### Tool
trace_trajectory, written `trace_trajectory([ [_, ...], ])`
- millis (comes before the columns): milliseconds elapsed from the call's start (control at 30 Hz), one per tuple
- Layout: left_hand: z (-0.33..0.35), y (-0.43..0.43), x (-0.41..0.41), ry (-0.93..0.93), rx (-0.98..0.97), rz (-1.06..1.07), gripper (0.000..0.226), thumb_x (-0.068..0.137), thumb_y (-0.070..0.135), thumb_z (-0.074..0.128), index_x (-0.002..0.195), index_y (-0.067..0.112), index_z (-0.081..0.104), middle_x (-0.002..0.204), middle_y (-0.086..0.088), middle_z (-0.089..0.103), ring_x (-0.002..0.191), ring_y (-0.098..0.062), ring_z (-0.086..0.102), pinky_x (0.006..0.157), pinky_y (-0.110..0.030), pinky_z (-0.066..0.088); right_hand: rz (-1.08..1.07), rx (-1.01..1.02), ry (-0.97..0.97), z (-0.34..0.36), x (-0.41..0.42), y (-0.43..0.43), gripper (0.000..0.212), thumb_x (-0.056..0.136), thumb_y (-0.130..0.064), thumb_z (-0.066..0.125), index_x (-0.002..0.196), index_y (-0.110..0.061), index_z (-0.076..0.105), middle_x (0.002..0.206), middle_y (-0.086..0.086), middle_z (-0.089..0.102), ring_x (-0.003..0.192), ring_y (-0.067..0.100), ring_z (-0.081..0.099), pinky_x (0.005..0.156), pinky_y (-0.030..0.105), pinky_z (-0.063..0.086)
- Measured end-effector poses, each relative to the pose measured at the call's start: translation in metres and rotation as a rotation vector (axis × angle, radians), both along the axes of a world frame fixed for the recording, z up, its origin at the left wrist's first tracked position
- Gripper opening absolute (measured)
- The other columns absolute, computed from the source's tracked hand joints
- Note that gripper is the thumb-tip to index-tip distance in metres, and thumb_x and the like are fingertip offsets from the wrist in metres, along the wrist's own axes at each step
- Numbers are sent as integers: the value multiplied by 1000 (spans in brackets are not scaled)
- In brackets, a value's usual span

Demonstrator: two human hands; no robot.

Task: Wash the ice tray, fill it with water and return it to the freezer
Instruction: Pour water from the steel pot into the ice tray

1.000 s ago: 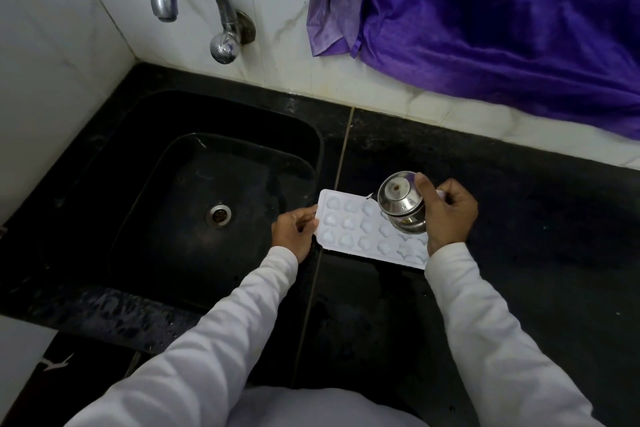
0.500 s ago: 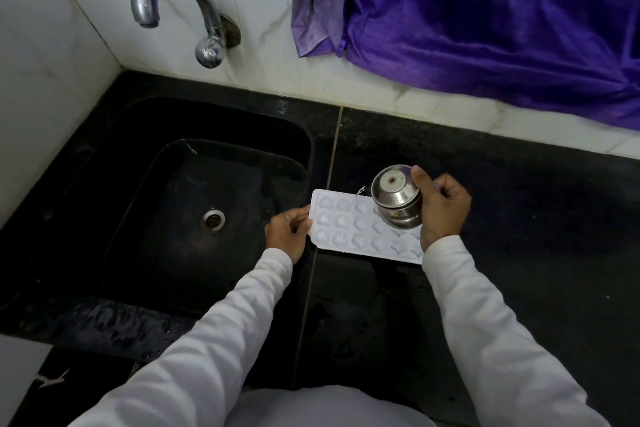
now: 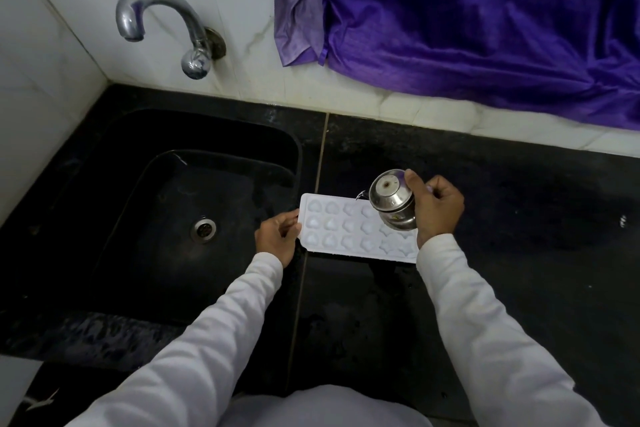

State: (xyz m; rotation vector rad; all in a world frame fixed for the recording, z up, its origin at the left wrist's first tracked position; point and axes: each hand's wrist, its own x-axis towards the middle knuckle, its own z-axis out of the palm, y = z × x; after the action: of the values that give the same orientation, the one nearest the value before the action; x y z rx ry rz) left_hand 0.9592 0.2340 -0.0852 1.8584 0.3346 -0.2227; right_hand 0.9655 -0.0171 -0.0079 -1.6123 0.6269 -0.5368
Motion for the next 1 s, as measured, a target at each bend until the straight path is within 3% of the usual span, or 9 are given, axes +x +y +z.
trace_trajectory([
  [700, -1, -1, -2, -32, 11, 2, 28, 91, 5, 64, 116, 17, 71, 91, 6, 73, 91, -8, 69, 100, -30, 51, -7, -24, -6, 1, -2, -7, 47, 72, -35, 82, 50, -21, 43, 59, 7, 42, 61, 19, 40, 61, 35, 47],
  [1000, -5, 0, -2, -35, 8, 1, 27, 91, 6, 65, 114, 19, 72, 88, 11, 72, 90, -6, 69, 102, -35, 51, -7, 65, 0, 6, -3, -8, 47, 67, -40, 82, 50, -21, 42, 61, 8, 43, 64, 20, 42, 65, 37, 48],
])
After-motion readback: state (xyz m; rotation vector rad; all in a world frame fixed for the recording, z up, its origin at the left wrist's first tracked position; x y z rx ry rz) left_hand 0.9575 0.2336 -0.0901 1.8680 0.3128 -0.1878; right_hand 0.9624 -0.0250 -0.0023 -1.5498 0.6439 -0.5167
